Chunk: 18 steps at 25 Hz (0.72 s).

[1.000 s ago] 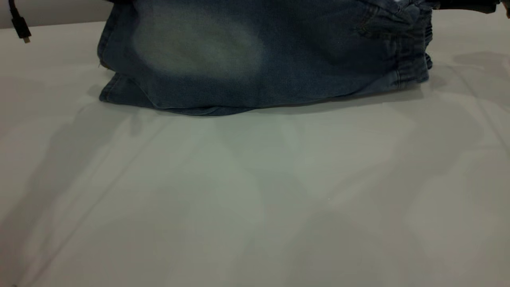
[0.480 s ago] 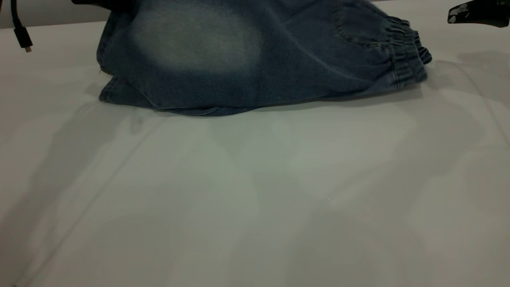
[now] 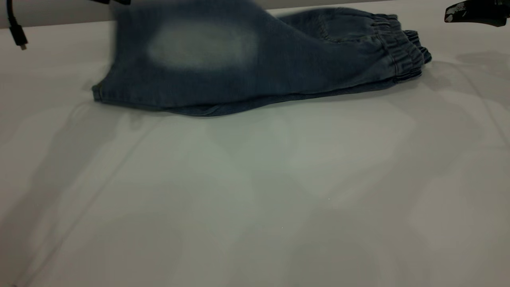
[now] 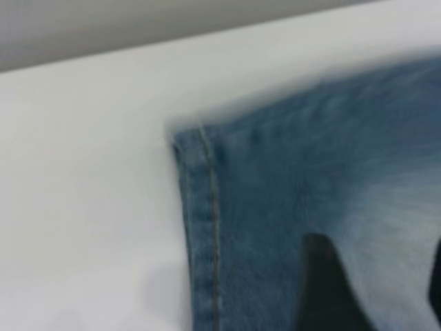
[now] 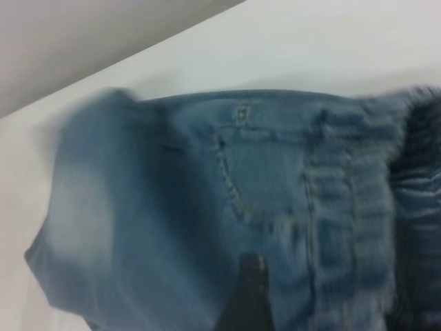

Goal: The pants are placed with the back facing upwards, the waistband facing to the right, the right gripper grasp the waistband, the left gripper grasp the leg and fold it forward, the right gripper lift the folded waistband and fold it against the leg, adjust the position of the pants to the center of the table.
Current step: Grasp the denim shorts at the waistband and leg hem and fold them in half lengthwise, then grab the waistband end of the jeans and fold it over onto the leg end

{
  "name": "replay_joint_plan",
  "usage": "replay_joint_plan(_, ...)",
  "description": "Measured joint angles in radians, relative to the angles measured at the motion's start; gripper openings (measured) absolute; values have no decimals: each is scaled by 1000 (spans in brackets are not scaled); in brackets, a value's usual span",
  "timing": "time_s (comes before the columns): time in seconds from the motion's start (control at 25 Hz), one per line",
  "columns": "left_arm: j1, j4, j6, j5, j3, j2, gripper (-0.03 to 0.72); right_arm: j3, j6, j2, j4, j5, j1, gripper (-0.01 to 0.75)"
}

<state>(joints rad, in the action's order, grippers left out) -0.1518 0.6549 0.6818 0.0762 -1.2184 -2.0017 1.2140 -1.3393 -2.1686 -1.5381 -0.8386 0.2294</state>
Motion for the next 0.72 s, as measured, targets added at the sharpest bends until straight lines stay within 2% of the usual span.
replay_joint_plan(0.08,0,0,0,-23,0,0,456,0,32,0,17,-2,0,575)
replay_joint_plan(0.2,0,2,-3,-61,0,0,518,0,97,0,59,-3,0,575)
replay_joint_plan(0.4,0,3,-7,-33,0,0,533,0,187,-1,138,-1,0,574)
replay_joint_plan(0.72,-1,3,-8,51,0,0,535,0,197,-110,108,-5,0,574)
